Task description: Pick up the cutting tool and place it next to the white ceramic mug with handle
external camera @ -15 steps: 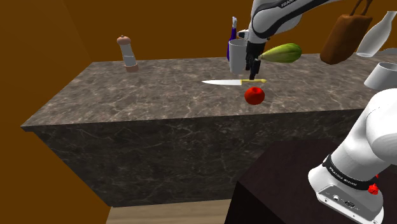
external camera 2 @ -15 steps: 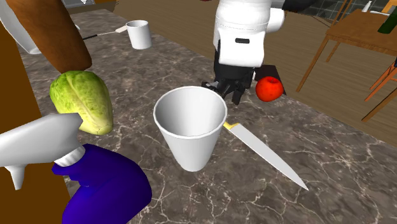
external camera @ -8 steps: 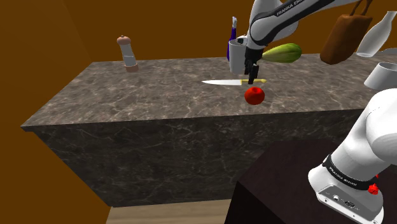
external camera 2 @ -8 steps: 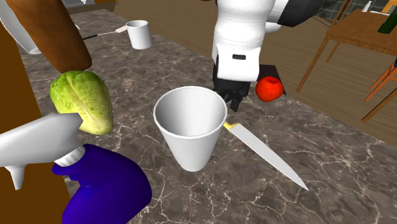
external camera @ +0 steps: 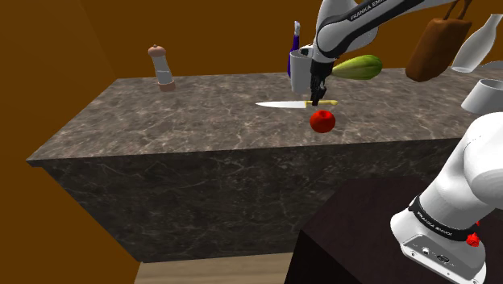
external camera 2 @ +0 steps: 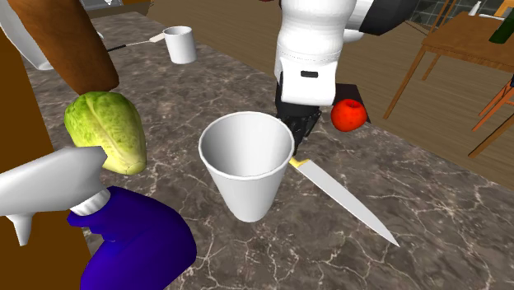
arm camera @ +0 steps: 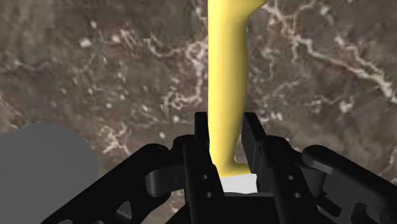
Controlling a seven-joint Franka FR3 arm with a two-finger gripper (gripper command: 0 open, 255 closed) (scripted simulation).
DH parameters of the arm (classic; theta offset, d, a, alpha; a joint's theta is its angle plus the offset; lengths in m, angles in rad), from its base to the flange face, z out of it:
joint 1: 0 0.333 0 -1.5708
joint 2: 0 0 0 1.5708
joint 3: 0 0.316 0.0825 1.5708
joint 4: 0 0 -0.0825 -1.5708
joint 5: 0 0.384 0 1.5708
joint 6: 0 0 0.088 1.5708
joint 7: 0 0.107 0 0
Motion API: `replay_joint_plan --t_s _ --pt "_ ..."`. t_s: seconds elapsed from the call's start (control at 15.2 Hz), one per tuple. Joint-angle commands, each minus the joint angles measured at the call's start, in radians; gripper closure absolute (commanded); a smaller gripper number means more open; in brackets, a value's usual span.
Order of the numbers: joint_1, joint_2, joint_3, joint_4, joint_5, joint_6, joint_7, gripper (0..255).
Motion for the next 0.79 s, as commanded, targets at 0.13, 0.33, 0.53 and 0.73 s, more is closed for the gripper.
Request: replay_joint_plan --t_s 0.13,0.33,0.53,0.73 --pt "0.000 0.000 0.000 0.000 0.000 0.000 0.000 255" --pt "0.000 0.000 0.000 0.000 0.000 0.000 0.000 255" --pt "0.000 -0.022 0.003 0.021 -0.006 -0.042 0.004 255" --pt "0.000 -0.041 0.006 0.044 -0.011 -0.083 0.008 255"
